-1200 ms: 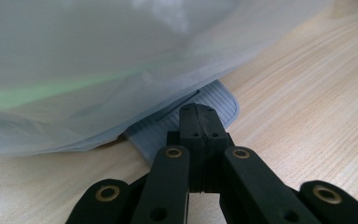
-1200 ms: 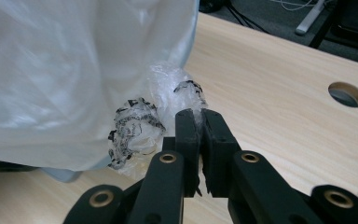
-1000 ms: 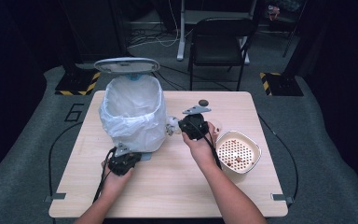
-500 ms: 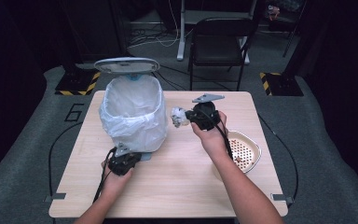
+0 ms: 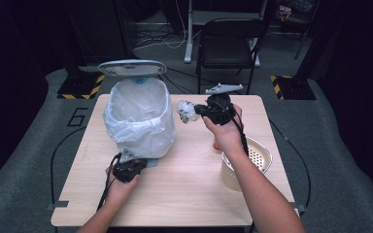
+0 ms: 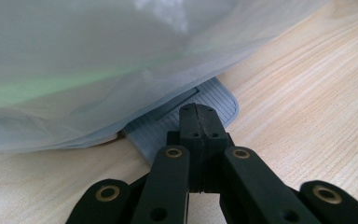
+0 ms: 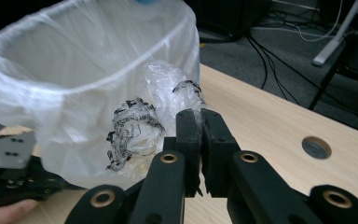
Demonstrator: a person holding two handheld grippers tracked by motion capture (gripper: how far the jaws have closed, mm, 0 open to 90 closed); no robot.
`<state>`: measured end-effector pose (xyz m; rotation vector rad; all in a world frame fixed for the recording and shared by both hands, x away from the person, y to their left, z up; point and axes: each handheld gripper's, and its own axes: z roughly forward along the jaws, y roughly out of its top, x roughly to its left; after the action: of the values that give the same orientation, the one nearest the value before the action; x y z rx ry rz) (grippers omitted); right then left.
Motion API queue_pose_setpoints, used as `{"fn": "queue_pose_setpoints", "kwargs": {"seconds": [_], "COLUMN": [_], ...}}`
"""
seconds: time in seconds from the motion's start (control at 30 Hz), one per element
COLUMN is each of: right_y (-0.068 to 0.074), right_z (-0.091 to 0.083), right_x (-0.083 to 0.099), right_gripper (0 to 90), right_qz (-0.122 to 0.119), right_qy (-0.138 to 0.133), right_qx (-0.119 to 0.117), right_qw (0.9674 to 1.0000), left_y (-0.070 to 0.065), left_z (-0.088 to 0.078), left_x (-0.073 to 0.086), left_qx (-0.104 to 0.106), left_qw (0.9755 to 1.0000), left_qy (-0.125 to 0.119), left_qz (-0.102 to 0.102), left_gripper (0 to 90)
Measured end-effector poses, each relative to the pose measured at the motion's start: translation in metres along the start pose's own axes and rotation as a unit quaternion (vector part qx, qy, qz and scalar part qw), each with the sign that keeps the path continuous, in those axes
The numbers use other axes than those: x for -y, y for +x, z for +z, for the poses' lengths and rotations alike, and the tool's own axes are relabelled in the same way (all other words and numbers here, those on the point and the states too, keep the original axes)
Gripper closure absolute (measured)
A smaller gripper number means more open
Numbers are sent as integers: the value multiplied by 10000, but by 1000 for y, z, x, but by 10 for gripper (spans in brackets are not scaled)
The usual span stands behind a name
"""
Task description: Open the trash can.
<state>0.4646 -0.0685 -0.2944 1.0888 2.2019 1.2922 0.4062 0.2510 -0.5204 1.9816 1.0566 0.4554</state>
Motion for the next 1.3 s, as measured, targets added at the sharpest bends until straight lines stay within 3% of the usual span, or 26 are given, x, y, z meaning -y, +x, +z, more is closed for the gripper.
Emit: {"fn": "queue_pose_setpoints", "kwargs": {"seconds": [0.17, 0.2, 0.23, 0.37, 0.63, 0.93, 1.07, 1.3], "right_y": [11, 15, 18, 31, 56, 68, 70, 70], "right_z": [-7, -7, -7, -2, 24, 59, 69, 56], "right_x": [-20, -24, -27, -39, -48, -50, -49, -47], "right_gripper": [868, 868, 868, 867, 867, 857, 700, 644], "right_qz": [-178, -184, -224, -379, -453, -435, -331, -467], "right_qy": [-193, -228, -254, -301, -288, -249, -235, -387], "right_qx": [-138, -163, -195, -337, -587, -643, -689, -578], "right_qw": [9996, 9994, 9992, 9983, 9968, 9967, 9968, 9965], "left_y": [2, -1, 1, 2, 1, 2, 2, 2], "left_z": [-1, 1, 0, 0, 0, 0, 0, 0], "left_x": [0, 0, 0, 0, 0, 0, 0, 0], "left_qx": [-32, 6, -29, -36, -27, -18, -16, -1], "left_qw": [9999, 9999, 10000, 10000, 10000, 10000, 10000, 10000], "left_qy": [64, 11, 26, 25, 33, 42, 36, 38], "left_qz": [90, -132, 47, 76, 79, 81, 52, 47], "left_gripper": [900, 900, 900, 900, 900, 900, 900, 900]}}
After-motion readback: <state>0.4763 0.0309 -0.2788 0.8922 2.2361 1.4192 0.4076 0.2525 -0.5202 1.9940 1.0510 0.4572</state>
